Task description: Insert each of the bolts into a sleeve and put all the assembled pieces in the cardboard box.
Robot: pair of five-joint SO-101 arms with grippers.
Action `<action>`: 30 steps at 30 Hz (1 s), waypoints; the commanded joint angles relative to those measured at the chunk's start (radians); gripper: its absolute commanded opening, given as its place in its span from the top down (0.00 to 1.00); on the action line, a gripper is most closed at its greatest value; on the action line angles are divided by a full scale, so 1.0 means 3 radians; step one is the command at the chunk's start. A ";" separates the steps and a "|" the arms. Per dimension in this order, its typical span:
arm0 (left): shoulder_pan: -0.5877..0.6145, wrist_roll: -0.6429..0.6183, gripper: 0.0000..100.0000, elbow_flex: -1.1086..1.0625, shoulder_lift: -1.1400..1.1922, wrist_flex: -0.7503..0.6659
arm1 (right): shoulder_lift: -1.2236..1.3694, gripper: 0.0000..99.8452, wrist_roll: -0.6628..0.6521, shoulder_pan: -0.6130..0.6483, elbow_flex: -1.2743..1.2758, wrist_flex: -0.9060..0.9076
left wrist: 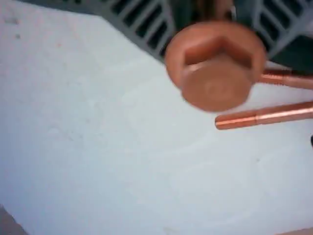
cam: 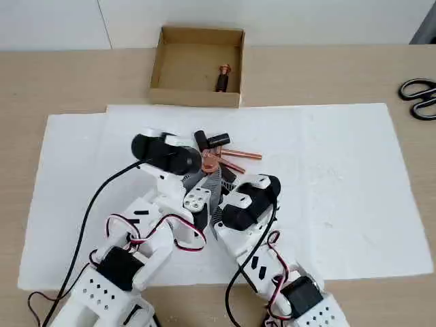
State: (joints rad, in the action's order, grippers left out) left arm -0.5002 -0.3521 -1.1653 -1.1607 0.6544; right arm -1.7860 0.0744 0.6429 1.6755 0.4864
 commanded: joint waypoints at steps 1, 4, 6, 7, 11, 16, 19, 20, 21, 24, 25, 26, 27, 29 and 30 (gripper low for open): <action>0.0020 0.0061 0.99 0.0033 -0.0010 0.0061 | -0.0018 1.00 0.0031 -0.0079 0.0026 -0.0008; 0.0020 0.0061 0.99 0.0064 -0.0010 0.0092 | -0.0018 1.00 0.0031 -0.0079 0.0026 -0.0008; 0.0020 0.0061 0.99 0.0074 -0.0010 0.0107 | -0.0018 1.00 0.0031 -0.0079 0.0026 -0.0003; 0.0020 0.0061 0.99 0.0074 -0.0010 0.0107 | -0.0018 1.00 0.0031 -0.0079 0.0026 0.0028; 0.0036 0.0061 0.99 0.0095 -0.0015 0.0118 | -0.0018 1.00 0.0031 -0.0079 0.0026 0.0054; 0.0036 0.0061 0.99 0.0335 -0.0015 0.0476 | -0.0018 1.00 0.0031 -0.0079 0.0026 0.0054; 0.0026 0.0061 0.94 0.0478 -0.0010 0.0726 | -0.0018 1.00 0.0031 -0.0084 0.0026 0.0054; 0.0026 0.0061 0.91 0.0499 -0.0010 0.0777 | -0.0018 1.00 0.0031 -0.0084 0.0026 0.0054; 0.0026 0.0061 0.89 0.0504 -0.0010 0.0829 | -0.0018 1.00 0.0031 -0.0084 0.0026 0.0054; 0.0020 0.0061 0.85 0.0504 -0.0010 0.0890 | -0.0018 1.00 0.0031 -0.0084 0.0026 0.0054; 0.0020 0.0061 0.85 0.0504 -0.0010 0.0890 | -0.0018 1.00 0.0031 -0.0084 0.0026 0.0054; 0.0020 0.0061 0.85 0.0509 -0.0010 0.0890 | -0.0018 1.00 0.0031 -0.0084 0.0026 0.0054; 0.0036 0.0061 0.85 0.0519 -0.0010 0.0890 | -0.0018 1.00 0.0031 -0.0090 0.0026 0.0054; 0.0046 0.0061 0.85 0.0524 -0.0026 0.0895 | -0.0018 1.00 0.0031 -0.0090 0.0026 0.0054; 0.0051 0.0061 0.85 0.0540 -0.0026 0.0895 | -0.0018 1.00 0.0031 -0.0090 0.0026 0.0054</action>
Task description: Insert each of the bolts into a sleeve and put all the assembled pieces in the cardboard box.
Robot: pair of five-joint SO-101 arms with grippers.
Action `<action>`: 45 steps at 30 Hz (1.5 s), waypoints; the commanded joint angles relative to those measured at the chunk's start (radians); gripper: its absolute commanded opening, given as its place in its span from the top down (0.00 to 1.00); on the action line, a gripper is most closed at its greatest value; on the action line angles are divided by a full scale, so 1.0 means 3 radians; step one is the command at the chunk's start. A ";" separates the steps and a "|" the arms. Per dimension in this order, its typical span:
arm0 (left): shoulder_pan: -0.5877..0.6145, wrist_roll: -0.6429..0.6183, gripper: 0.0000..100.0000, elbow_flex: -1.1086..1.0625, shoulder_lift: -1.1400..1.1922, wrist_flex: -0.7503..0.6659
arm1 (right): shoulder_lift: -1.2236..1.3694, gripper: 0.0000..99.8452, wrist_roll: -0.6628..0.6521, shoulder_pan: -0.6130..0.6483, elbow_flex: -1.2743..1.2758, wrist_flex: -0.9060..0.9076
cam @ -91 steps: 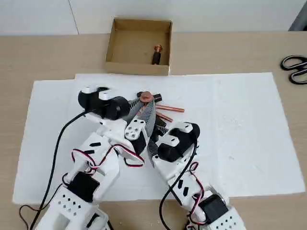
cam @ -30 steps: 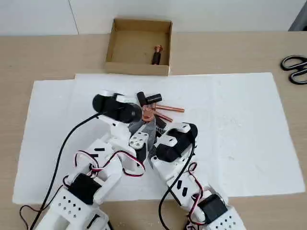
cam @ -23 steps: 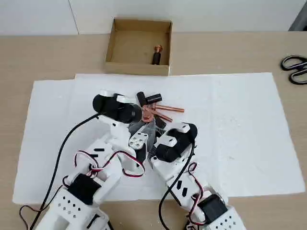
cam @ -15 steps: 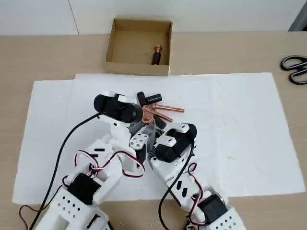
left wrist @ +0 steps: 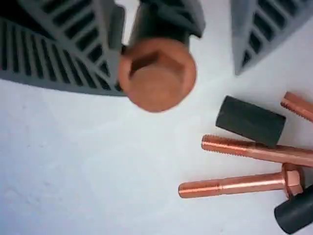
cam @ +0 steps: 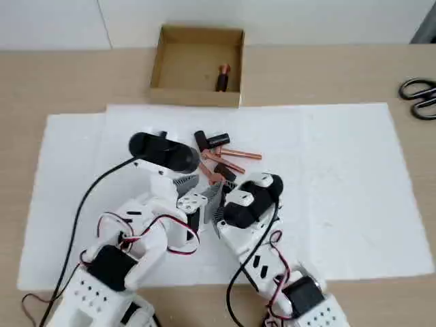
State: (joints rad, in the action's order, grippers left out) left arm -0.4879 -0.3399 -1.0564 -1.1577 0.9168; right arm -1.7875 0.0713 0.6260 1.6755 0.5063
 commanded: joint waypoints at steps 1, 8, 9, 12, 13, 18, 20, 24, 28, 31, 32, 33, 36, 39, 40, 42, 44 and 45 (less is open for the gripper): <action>0.0056 0.0020 0.85 0.0217 -0.0036 0.0056 | -0.0013 1.00 0.0041 -0.0033 0.0026 -0.0013; 0.0731 0.0292 0.84 0.0903 -0.0031 0.0660 | -0.0008 1.00 0.0036 -0.0038 0.0026 -0.0013; 0.0875 0.0501 0.83 0.0913 -0.0031 0.0680 | -0.0008 1.00 0.0031 -0.0038 0.0026 -0.0013; 0.1253 0.0767 0.82 0.0923 -0.0036 0.0803 | -0.0008 1.00 0.0026 -0.0187 0.0026 -0.0008; 0.1376 0.0783 0.82 0.0933 -0.0036 0.0864 | -0.0008 1.00 0.0020 -0.0294 0.0026 -0.0008; 0.1872 0.0788 0.82 0.0908 -0.0036 0.1054 | -0.0013 1.00 -0.0276 -0.0724 -0.0123 0.0412; 0.2020 0.0788 0.82 0.0862 -0.0036 0.1125 | -0.0013 1.00 -0.0276 -0.0760 -0.0307 0.0754; 0.2225 0.0788 0.82 0.0693 -0.0036 0.1181 | -0.0008 1.00 -0.0419 -0.0898 -0.0598 0.0898; 0.2230 0.0788 0.82 0.0529 -0.0036 0.1171 | 0.0202 1.00 -0.0716 -0.1051 -0.0962 0.0892; 0.2230 0.0788 0.82 0.0458 -0.0036 0.1151 | 0.0754 1.00 -0.0711 -0.1169 -0.1391 0.0816; 0.2230 0.0788 0.82 0.0453 -0.0036 0.1151 | 0.1000 1.00 -0.0706 -0.1215 -0.1560 0.0744; 0.2230 0.0788 0.82 0.0437 -0.0036 0.1151 | 0.1256 1.00 -0.0680 -0.1256 -0.1744 0.0657; 0.2230 0.0788 0.82 0.0396 -0.0036 0.1151 | 0.2146 1.00 -0.0511 -0.1297 -0.2322 0.0381; 0.2230 0.0788 0.82 0.0371 -0.0036 0.1151 | 0.3056 1.00 -0.0481 -0.1297 -0.2946 0.0161; 0.2230 0.0788 0.82 0.0366 -0.0036 0.1156 | 0.3358 1.00 -0.0481 -0.1297 -0.3181 0.0105; 0.2230 0.0788 0.82 0.0366 -0.0036 0.1166 | 0.3915 1.00 -0.0481 -0.1297 -0.3652 0.0023; 0.2230 0.0788 0.82 0.0366 -0.0036 0.1166 | 0.4442 1.00 -0.0476 -0.1286 -0.4143 -0.0038; 0.2230 0.0788 0.82 0.0361 -0.0036 0.1171 | 0.4703 1.00 -0.0476 -0.1281 -0.4393 -0.0054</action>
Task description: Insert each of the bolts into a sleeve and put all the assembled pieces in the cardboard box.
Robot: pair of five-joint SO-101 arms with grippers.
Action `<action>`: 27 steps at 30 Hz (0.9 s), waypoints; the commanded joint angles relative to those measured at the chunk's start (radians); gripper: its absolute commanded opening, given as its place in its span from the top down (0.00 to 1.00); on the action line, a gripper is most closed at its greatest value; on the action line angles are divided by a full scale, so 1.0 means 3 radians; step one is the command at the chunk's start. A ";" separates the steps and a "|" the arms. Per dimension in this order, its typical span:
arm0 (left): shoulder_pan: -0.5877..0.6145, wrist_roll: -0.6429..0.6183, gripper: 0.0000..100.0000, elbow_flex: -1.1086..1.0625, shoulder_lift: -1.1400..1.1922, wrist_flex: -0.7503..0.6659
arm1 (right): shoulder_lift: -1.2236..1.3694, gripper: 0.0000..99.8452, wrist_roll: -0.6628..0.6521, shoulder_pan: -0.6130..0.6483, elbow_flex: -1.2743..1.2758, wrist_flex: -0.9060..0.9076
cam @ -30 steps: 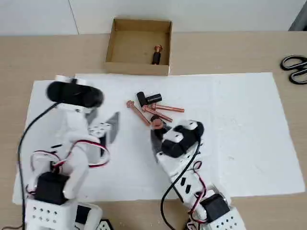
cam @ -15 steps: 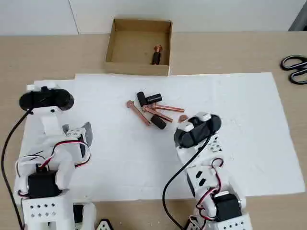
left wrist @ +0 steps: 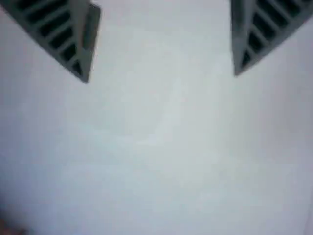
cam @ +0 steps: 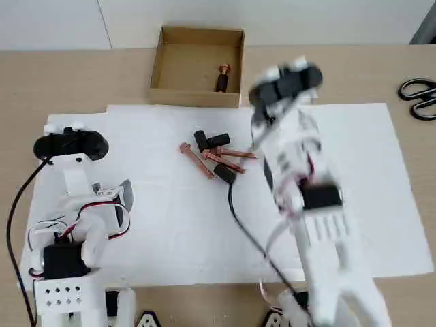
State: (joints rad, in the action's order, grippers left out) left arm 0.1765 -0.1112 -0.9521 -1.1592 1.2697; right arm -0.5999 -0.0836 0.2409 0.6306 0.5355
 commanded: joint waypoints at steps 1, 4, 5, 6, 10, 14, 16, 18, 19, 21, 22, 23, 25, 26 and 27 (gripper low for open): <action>0.0015 0.0026 0.82 0.0013 -0.0031 -0.0005 | 0.0985 1.00 0.0046 0.0013 -0.1161 -0.0166; 0.0015 0.0026 0.82 -0.0069 -0.0031 -0.0020 | 0.1716 1.00 0.0046 0.0105 -0.1923 -0.0166; 0.0015 0.0026 0.82 -0.0110 -0.0031 -0.0020 | 0.1956 1.00 0.0046 0.0130 -0.2179 -0.0166; 0.0015 0.0026 0.82 -0.0151 -0.0031 -0.0026 | 0.2176 1.00 0.0046 0.0171 -0.2424 -0.0166; 0.0015 0.0026 0.82 -0.0217 -0.0031 -0.0026 | 0.2989 1.00 0.0041 0.0289 -0.3335 -0.0166; 0.0015 0.0020 0.82 -0.0207 -0.0031 -0.0026 | 0.3690 1.00 0.0041 0.0330 -0.4127 -0.0166; 0.0015 0.0020 0.82 -0.0212 -0.0031 -0.0026 | 0.4002 1.00 0.0041 0.0330 -0.4460 -0.0166; 0.0015 0.0020 0.82 -0.0212 -0.0031 -0.0026 | 0.4289 1.00 0.0036 0.0335 -0.4777 -0.0161; 0.0015 0.0020 0.82 -0.0212 -0.0031 -0.0026 | 0.4437 1.00 0.0036 0.0335 -0.4936 -0.0161; 0.0015 0.0015 0.82 -0.0212 -0.0031 -0.0026 | 0.4708 1.00 0.0036 0.0345 -0.5232 -0.0161; 0.0015 0.0015 0.82 -0.0212 -0.0031 -0.0026 | 0.4841 1.00 0.0036 0.0345 -0.5365 -0.0161; 0.0015 0.0015 0.82 -0.0217 -0.0031 -0.0026 | 0.4969 1.00 0.0036 0.0345 -0.5508 -0.0161; 0.0015 0.0015 0.82 -0.0217 -0.0031 -0.0026 | 0.5230 1.00 0.0036 0.0345 -0.5785 -0.0166; 0.0015 0.0015 0.82 -0.0217 -0.0031 -0.0026 | 0.5357 1.00 0.0026 0.0345 -0.5928 -0.0166; 0.0015 0.0015 0.82 -0.0217 -0.0031 -0.0026 | 0.5485 1.00 0.0026 0.0345 -0.6071 -0.0166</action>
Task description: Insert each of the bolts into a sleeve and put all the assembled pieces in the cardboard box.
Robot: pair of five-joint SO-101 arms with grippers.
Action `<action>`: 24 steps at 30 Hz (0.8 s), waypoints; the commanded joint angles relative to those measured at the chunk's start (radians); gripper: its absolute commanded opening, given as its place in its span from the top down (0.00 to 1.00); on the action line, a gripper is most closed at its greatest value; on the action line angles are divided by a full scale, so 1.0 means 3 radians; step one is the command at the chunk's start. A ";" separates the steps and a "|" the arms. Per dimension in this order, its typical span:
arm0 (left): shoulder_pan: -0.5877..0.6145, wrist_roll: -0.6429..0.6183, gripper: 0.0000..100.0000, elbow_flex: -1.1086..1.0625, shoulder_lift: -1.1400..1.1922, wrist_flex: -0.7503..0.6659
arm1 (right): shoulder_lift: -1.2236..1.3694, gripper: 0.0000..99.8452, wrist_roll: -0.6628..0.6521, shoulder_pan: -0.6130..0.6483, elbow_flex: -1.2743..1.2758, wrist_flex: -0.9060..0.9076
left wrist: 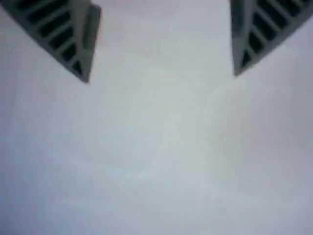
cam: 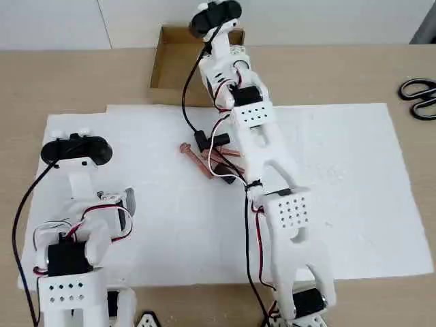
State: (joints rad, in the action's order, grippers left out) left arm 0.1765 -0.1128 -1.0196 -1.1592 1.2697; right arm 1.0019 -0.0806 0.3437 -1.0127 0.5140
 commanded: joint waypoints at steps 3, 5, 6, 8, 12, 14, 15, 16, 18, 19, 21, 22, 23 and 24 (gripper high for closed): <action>0.0010 0.0020 0.82 0.0008 -0.0031 -0.0026 | 0.0499 0.99 0.0010 0.0003 -0.0992 -0.0095; 0.0010 0.0020 0.82 0.0008 -0.0031 -0.0026 | 0.0703 0.99 0.0005 0.0003 -0.1238 -0.0095; 0.0010 0.0020 0.82 0.0008 -0.0031 -0.0026 | 0.0790 0.99 0.0005 0.0003 -0.1330 -0.0095; 0.0010 0.0020 0.82 0.0008 -0.0031 -0.0026 | 0.0933 0.99 0.0005 0.0003 -0.1473 -0.0095; 0.0010 0.0020 0.82 0.0008 -0.0031 -0.0026 | 0.1082 0.99 0.0005 0.0003 -0.1545 -0.0090; 0.0010 0.0020 0.82 0.0008 -0.0031 -0.0026 | 0.1107 0.99 0.0005 0.0003 -0.1545 -0.0090; 0.0010 0.0020 0.82 0.0008 -0.0031 -0.0026 | 0.1107 0.98 0.0005 0.0003 -0.1545 -0.0090; 0.0010 0.0026 0.82 0.0008 -0.0031 -0.0026 | 0.1107 0.96 0.0005 0.0003 -0.1545 -0.0090; 0.0010 0.0026 0.82 0.0008 -0.0031 -0.0026 | 0.1107 0.89 0.0005 0.0003 -0.1545 -0.0064; 0.0010 0.0026 0.82 0.0008 -0.0031 -0.0026 | 0.1107 0.86 0.0005 0.0003 -0.1545 -0.0059; 0.0010 0.0026 0.82 0.0008 -0.0031 -0.0026 | 0.1107 0.82 0.0005 0.0003 -0.1545 -0.0059; 0.0010 0.0026 0.82 0.0008 -0.0031 -0.0026 | 0.1107 0.81 0.0005 0.0003 -0.1539 -0.0054; 0.0010 0.0026 0.82 0.0008 -0.0031 -0.0026 | 0.1102 0.81 0.0005 0.0003 -0.1539 -0.0054; 0.0010 0.0026 0.82 0.0008 -0.0031 -0.0026 | 0.1097 0.81 0.0005 0.0003 -0.1545 -0.0054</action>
State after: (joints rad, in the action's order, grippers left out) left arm 0.1765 -0.1128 -1.0196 -1.1592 1.2697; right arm 1.3594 -0.0806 0.3422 -1.4070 0.5125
